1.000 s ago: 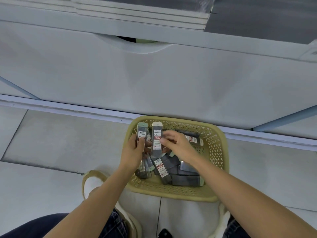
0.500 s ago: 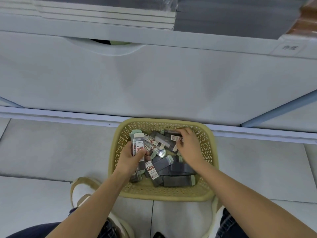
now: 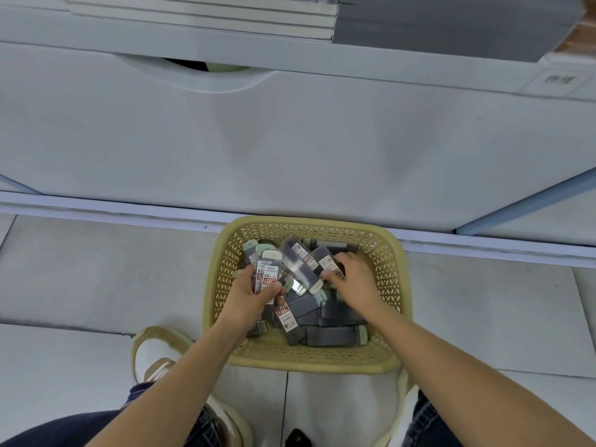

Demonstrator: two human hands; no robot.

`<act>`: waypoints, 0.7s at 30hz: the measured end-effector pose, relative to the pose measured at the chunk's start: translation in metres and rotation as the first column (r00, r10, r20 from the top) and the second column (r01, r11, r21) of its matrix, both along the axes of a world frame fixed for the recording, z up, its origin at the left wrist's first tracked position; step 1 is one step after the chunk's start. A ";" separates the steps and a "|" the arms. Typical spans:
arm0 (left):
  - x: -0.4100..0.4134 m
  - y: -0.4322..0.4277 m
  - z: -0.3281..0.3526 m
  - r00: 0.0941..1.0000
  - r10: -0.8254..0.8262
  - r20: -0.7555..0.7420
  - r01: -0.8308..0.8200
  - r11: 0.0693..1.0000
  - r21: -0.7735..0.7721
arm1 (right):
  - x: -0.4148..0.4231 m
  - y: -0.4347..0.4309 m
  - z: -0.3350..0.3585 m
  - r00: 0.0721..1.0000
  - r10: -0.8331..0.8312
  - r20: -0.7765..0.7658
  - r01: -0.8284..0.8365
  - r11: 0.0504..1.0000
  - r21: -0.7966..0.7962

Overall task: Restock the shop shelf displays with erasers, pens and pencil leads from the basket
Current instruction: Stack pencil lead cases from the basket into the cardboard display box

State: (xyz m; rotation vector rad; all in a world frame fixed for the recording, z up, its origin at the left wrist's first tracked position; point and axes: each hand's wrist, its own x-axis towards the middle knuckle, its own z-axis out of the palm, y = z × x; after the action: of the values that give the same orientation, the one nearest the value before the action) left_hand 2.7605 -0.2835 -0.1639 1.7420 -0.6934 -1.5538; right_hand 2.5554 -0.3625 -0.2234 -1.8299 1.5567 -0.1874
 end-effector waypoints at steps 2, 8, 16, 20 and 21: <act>0.000 0.001 0.002 1.000 0.012 0.002 -0.012 1.000 0.002 | -0.003 -0.002 0.005 0.993 -0.043 0.113 0.044 0.999 -0.004; 0.007 0.004 0.005 0.997 0.069 -0.018 -0.068 0.998 0.006 | -0.005 -0.024 0.047 0.914 0.039 0.404 -0.181 0.930 0.320; 0.009 -0.001 0.024 1.000 -0.021 0.004 0.021 0.998 -0.052 | 0.020 -0.021 0.081 0.877 0.279 0.390 -0.439 0.796 0.416; 0.013 0.002 0.031 0.993 -0.092 -0.069 0.090 0.995 -0.037 | 0.023 -0.018 0.085 0.899 0.094 0.428 -0.272 0.885 0.377; 0.013 0.002 0.031 0.992 -0.097 -0.076 0.095 0.995 -0.028 | 0.023 -0.017 0.085 0.892 0.054 0.449 -0.242 0.895 0.374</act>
State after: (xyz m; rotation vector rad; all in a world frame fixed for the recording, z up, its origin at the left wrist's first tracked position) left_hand 2.7738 -0.2813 -0.1325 1.6424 -0.7641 -1.6618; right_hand 2.5786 -0.3794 -0.1386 -1.4357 1.0405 -0.1522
